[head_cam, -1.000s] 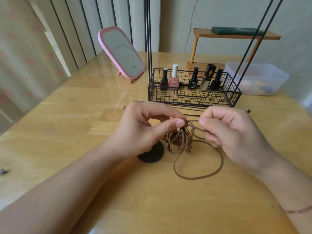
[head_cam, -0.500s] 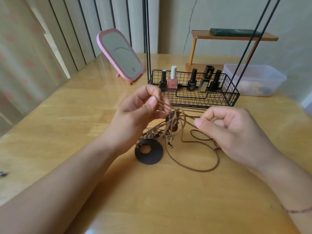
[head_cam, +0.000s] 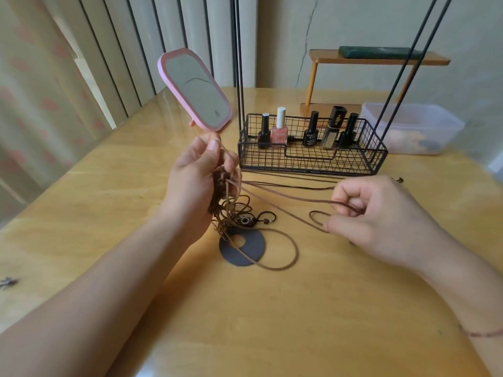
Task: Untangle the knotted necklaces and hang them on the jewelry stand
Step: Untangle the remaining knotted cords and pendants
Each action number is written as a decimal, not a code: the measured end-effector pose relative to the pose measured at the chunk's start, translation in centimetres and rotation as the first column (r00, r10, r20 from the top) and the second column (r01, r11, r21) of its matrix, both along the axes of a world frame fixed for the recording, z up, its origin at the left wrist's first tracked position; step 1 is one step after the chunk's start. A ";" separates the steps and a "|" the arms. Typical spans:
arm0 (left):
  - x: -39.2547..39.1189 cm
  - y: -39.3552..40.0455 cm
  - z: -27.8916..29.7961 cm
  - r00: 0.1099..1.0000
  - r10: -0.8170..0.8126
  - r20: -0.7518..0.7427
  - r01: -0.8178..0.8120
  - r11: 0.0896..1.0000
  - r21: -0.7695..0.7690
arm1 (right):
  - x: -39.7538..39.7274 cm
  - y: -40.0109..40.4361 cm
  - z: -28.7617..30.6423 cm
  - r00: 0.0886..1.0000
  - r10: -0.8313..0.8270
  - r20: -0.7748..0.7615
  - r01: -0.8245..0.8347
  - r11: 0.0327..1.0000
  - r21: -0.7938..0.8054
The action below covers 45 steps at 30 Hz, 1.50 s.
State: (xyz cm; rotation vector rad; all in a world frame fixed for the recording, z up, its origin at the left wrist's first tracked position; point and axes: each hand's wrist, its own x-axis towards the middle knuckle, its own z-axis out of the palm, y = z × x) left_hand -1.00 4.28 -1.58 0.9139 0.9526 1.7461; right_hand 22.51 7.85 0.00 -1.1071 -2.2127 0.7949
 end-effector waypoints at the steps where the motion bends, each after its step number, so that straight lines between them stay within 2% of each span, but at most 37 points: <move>1: 0.2 -0.1 0.0 0.999 -0.023 -0.044 0.024 1.000 0.020 | 0.1 0.2 -0.2 0.998 -0.005 0.064 0.002 0.999 0.039; 4: 0.3 -0.3 -0.1 0.985 -0.140 -0.099 0.147 0.987 0.068 | 0.1 0.3 -0.8 0.997 0.003 0.078 -0.007 0.998 0.061; 6: 0.5 -0.5 -0.1 0.968 -0.220 -0.117 0.231 0.968 0.096 | -0.3 -0.1 -1.1 0.999 0.032 -0.035 -0.027 0.990 0.140; 9: 1.1 -0.7 -0.2 0.945 -0.265 -0.194 0.287 0.953 0.095 | -1.2 -0.9 -1.0 0.938 0.204 -0.279 -0.111 0.942 0.318; 11: 1.4 -0.9 -0.3 0.932 -0.281 -0.228 0.304 0.950 0.076 | -1.3 -1.3 -1.1 0.918 0.293 -0.269 -0.145 0.876 0.460; 13: 1.6 -1.0 -0.3 0.922 -0.299 -0.245 0.324 0.944 0.068 | -1.5 -1.5 -1.2 0.931 0.296 -0.214 -0.154 0.849 0.506; 23: 1.7 -1.2 0.0 0.899 -0.277 -0.340 0.311 0.949 0.049 | -1.5 -1.2 -1.7 0.965 0.202 -0.168 -0.118 0.904 0.412; 29: 1.7 -1.2 -0.1 0.878 -0.278 -0.390 0.311 0.950 0.022 | -1.6 -1.1 -1.8 0.953 0.238 -0.186 -0.155 0.913 0.378; 34: 1.8 -1.7 -0.3 0.810 -0.242 -0.534 0.370 0.918 0.146 | -1.4 -1.1 -1.5 0.945 0.198 -0.260 -0.102 0.934 0.343; 37: 2.0 -1.7 -0.3 0.757 -0.258 -0.600 0.422 0.895 0.147 | -1.4 -1.2 -1.3 0.943 0.221 -0.250 -0.122 0.925 0.361; 39: 2.1 -1.7 -0.4 0.752 -0.290 -0.591 0.442 0.888 0.127 | -1.5 -1.3 -1.2 0.940 0.256 -0.227 -0.153 0.908 0.390; 45: 1.8 -1.8 0.0 0.786 -0.431 -0.444 0.526 0.843 0.113 | -1.4 -1.3 -1.1 0.937 0.282 -0.208 -0.169 0.883 0.438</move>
